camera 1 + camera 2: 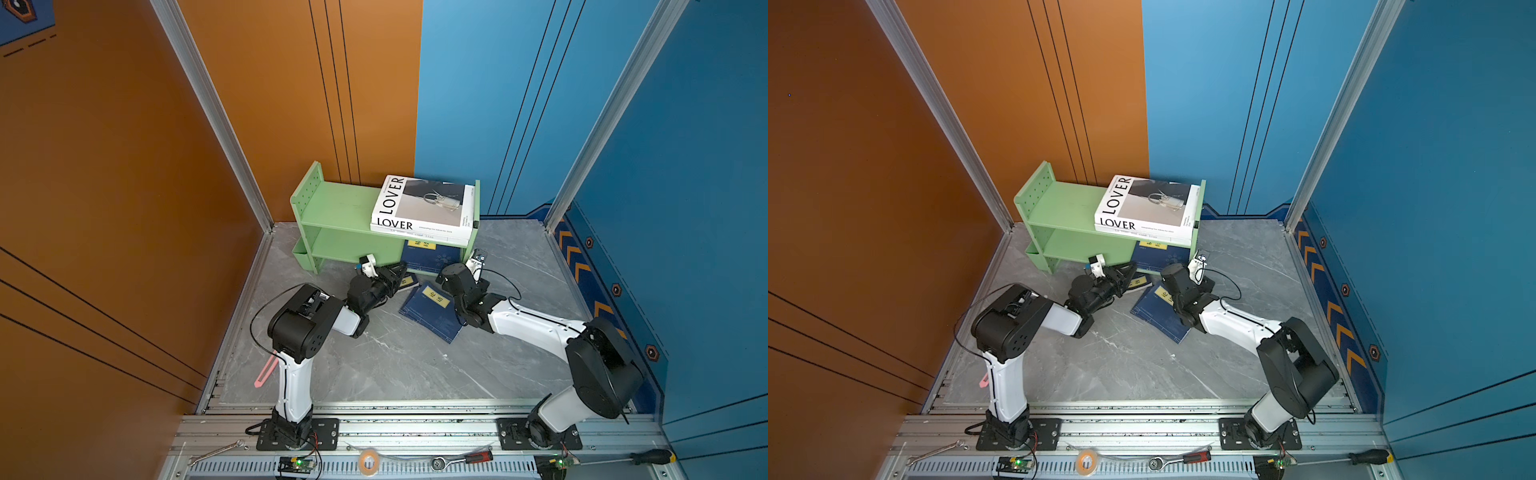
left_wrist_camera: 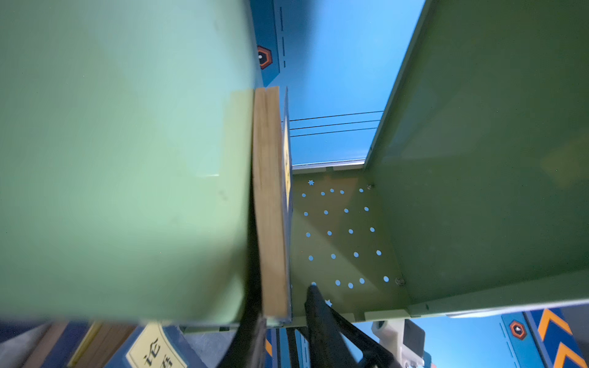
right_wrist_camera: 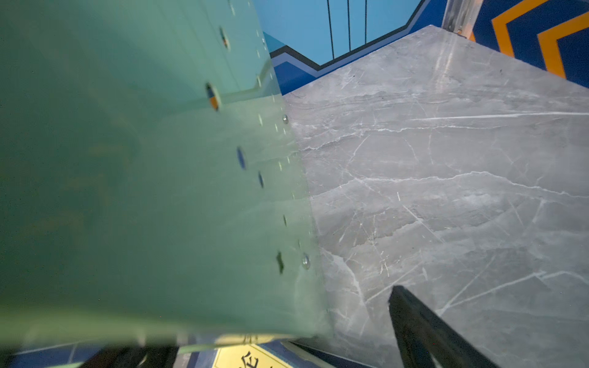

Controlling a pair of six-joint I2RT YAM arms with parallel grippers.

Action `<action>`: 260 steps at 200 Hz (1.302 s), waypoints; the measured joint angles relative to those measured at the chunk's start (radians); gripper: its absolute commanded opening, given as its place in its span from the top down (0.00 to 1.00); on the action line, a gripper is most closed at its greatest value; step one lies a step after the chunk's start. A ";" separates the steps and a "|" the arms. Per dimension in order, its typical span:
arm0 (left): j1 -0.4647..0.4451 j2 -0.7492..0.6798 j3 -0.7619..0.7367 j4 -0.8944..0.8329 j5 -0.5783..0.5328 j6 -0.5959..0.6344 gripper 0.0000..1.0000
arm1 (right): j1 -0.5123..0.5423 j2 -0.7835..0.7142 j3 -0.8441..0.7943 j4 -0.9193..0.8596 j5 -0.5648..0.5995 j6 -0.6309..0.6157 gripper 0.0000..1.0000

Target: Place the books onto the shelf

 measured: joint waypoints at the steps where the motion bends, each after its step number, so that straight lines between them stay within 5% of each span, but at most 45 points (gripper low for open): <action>1: 0.000 0.000 0.000 -0.001 0.000 0.002 0.61 | 0.000 0.001 0.000 0.000 0.001 0.000 0.01; 58: 0.044 -0.108 -0.080 -0.066 -0.009 0.013 0.46 | 0.016 0.024 0.006 -0.003 0.047 0.028 0.02; 141: 0.130 -0.398 -0.149 -0.500 0.051 0.215 0.42 | 0.116 -0.118 0.001 -0.028 0.009 -0.041 0.02; 200: -0.003 -0.727 -0.148 -0.985 0.005 0.451 0.27 | 0.143 -0.336 -0.134 -0.079 -0.117 -0.056 0.03; 260: -0.172 -0.717 -0.178 -1.115 -0.101 0.422 0.26 | 0.075 -0.367 -0.298 -0.125 -0.229 -0.032 0.03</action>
